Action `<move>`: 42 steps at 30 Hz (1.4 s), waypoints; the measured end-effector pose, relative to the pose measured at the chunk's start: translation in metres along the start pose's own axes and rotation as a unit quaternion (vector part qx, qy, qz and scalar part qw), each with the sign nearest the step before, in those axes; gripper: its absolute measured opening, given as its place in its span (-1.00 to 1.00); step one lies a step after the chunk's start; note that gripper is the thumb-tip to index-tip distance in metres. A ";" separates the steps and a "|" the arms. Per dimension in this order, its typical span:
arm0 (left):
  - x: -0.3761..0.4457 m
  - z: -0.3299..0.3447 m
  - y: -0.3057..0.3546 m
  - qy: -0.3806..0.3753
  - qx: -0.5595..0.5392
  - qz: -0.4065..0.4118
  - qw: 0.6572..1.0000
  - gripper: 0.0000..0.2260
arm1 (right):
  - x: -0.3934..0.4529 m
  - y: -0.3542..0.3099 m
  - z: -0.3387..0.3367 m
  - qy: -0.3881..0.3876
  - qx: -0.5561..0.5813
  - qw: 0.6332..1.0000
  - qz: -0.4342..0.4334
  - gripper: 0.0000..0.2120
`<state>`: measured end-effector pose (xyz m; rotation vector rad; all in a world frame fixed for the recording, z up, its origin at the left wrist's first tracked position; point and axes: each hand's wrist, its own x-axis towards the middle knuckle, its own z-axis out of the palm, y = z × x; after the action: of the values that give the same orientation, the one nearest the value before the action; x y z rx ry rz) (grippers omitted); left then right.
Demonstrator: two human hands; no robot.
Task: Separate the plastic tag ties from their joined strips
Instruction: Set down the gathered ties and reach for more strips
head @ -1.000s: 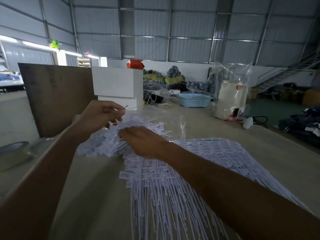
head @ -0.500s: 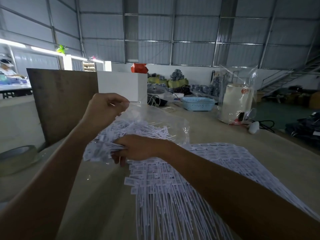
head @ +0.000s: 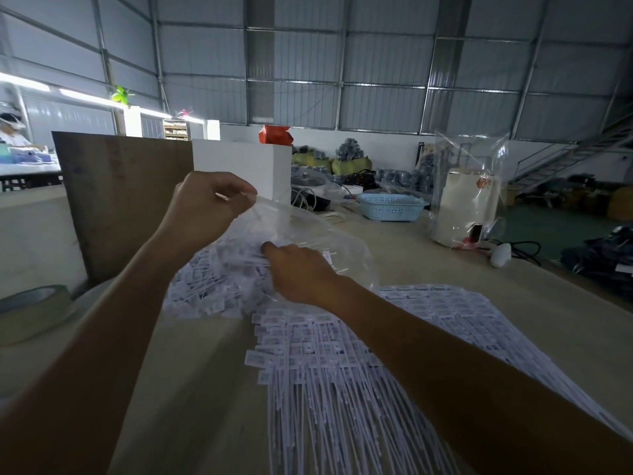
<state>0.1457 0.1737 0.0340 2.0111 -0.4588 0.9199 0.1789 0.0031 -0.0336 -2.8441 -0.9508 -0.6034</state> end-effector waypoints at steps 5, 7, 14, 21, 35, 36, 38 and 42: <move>-0.001 0.004 0.006 -0.004 0.027 0.015 1.000 -0.93 | 0.038 0.002 0.003 -0.024 -0.028 0.998 0.049 -0.55; -0.002 0.006 0.007 -0.008 0.041 0.022 0.999 -0.92 | 0.056 0.006 0.004 -0.042 -0.053 0.994 0.083 -0.37; -0.002 0.009 0.008 -0.015 0.059 0.024 0.998 -0.91 | 0.078 0.034 0.019 -0.187 -0.012 0.980 0.061 0.02; -0.003 0.003 0.008 -0.019 0.035 0.000 0.999 -0.90 | 0.045 0.043 -0.011 -0.196 -0.038 0.980 0.016 -0.09; -0.013 -0.005 0.060 -0.059 0.029 0.041 0.997 -0.64 | -0.228 0.079 -0.071 -0.013 0.073 0.996 0.053 -0.61; -0.022 0.004 0.070 -0.052 0.020 0.068 0.996 -0.72 | -0.231 0.091 -0.071 -0.010 0.060 0.995 0.080 -0.57; -0.051 0.030 0.080 -0.104 0.025 0.097 0.989 -0.80 | -0.238 0.109 -0.064 -0.015 0.036 0.992 0.121 -0.52; -0.126 0.083 0.057 -0.244 0.177 0.135 0.944 -0.72 | -0.255 0.118 -0.032 -0.043 0.014 0.990 0.131 -0.54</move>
<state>0.0638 0.0710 -0.0587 2.5648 -0.9146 0.6874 0.0520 -0.2411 -0.0985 -2.9212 -0.5728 -0.4391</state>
